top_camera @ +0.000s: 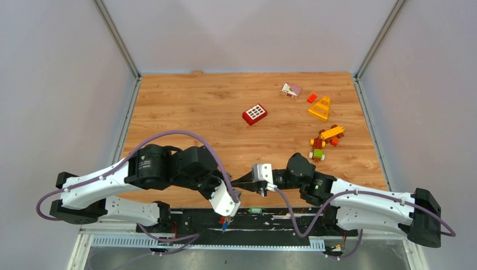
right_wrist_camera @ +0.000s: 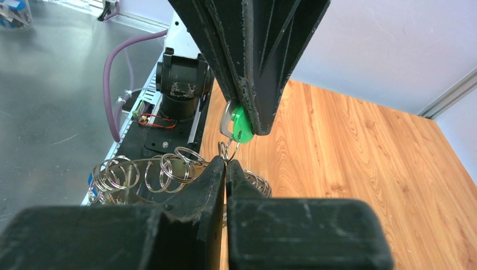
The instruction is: Remove the keys from the keyring
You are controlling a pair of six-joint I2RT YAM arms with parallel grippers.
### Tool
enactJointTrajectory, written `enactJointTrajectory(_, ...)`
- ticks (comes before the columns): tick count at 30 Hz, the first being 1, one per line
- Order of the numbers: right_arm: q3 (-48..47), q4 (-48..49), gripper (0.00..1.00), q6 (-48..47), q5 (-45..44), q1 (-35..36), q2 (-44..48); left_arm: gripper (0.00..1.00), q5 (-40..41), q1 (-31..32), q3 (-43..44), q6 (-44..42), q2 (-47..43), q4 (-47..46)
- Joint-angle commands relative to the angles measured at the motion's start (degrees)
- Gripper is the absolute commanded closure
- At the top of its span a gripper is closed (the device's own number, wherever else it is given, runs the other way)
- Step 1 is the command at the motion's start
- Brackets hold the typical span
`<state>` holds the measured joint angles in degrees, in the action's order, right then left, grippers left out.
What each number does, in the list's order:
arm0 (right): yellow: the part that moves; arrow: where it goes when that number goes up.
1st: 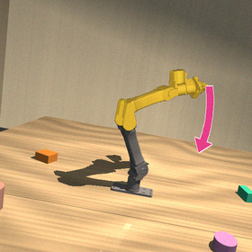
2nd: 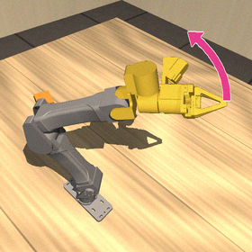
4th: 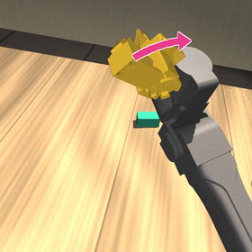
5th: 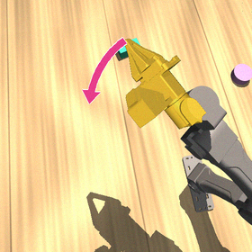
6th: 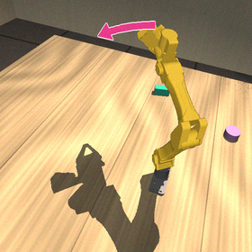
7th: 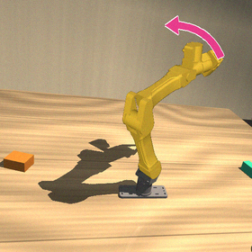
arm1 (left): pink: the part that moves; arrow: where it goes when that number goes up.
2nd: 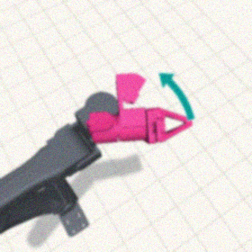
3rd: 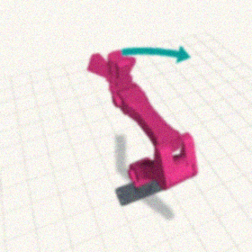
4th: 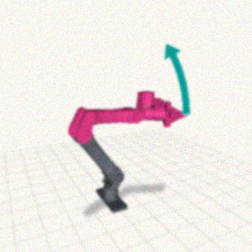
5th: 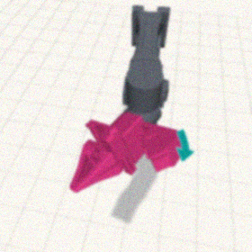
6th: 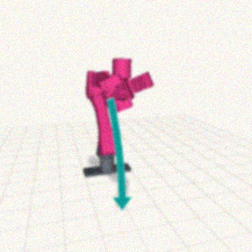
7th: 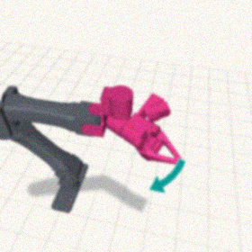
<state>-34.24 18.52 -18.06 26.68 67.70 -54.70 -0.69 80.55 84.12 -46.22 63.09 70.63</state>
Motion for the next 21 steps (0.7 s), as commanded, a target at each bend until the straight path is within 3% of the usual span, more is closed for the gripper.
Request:
enactJointTrajectory(1, 0.6, 0.8, 1.00, 1.5, -1.9, -0.1, 2.0, 1.00, 2.8, 0.3, 0.9, 0.8, -3.2, -5.5)
enactJointTrajectory(14, 2.6, 2.0, 1.00, 2.9, -5.7, -0.1, 5.7, 1.00, 5.5, 0.3, -1.7, 2.9, -7.0, -8.8)
enactJointTrajectory(21, 5.1, 6.8, 1.00, 6.2, -12.3, -0.1, 9.1, 1.00, 6.8, 0.3, -5.6, 4.8, -10.0, -12.9)
